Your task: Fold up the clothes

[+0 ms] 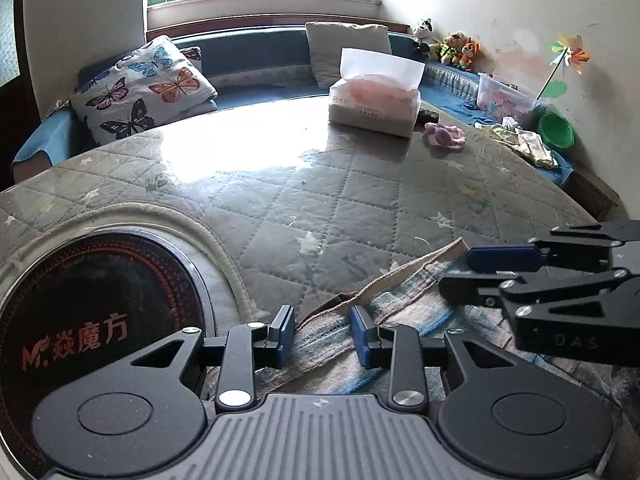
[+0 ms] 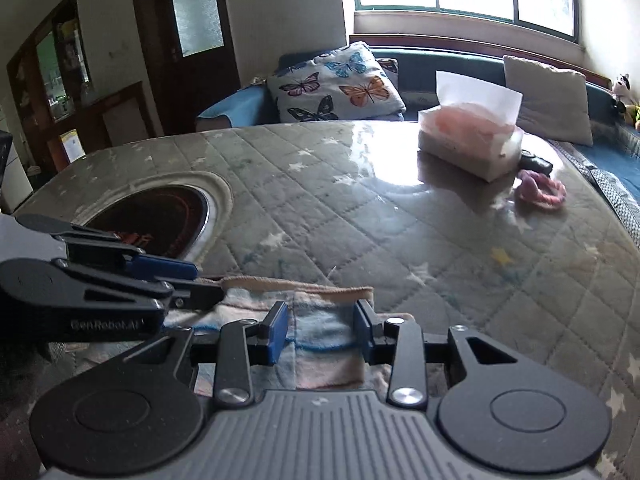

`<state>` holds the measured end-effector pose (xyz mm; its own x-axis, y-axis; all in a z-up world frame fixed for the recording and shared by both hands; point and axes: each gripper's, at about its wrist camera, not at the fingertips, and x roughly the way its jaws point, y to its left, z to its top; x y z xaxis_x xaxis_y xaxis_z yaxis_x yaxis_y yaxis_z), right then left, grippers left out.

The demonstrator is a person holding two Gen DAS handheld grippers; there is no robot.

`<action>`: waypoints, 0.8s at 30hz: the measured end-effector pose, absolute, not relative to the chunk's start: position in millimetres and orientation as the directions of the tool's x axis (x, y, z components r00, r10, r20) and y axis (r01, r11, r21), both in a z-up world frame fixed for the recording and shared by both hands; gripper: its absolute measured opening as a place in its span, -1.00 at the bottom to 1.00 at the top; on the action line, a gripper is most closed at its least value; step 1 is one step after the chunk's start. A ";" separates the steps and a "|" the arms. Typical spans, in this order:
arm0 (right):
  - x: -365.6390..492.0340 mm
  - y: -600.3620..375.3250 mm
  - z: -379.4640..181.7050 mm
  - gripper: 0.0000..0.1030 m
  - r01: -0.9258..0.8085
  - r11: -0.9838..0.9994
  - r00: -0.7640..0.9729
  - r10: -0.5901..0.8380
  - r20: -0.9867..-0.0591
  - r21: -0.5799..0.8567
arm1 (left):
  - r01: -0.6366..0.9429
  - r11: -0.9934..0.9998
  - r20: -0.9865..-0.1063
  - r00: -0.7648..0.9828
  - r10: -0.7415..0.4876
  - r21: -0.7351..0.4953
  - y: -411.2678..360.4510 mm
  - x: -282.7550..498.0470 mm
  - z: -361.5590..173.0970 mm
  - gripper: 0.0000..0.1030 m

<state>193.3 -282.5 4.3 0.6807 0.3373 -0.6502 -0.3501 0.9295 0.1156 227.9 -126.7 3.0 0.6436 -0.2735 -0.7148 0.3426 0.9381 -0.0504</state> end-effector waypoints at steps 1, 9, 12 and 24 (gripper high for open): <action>191.8 -283.4 6.6 -0.30 -0.350 0.929 0.686 0.341 -0.642 0.120 | 0.340 0.939 -0.714 0.645 -0.271 -0.049 -126.3 227.1 3.6 -0.32; 176.0 -298.1 10.6 -0.22 -0.306 0.941 0.696 0.323 -0.641 0.142 | 0.311 0.950 -0.708 0.663 -0.243 -0.035 -116.0 211.1 12.0 -0.10; 166.0 -307.8 7.5 -0.22 -0.281 0.944 0.691 0.323 -0.646 0.171 | 0.294 0.955 -0.712 0.662 -0.233 -0.040 -108.0 198.5 13.6 0.01; 139.9 -331.8 -2.7 -0.07 -0.213 0.928 0.669 0.365 -0.647 0.304 | 0.220 0.970 -0.722 0.655 -0.223 -0.100 -79.5 145.5 17.1 0.11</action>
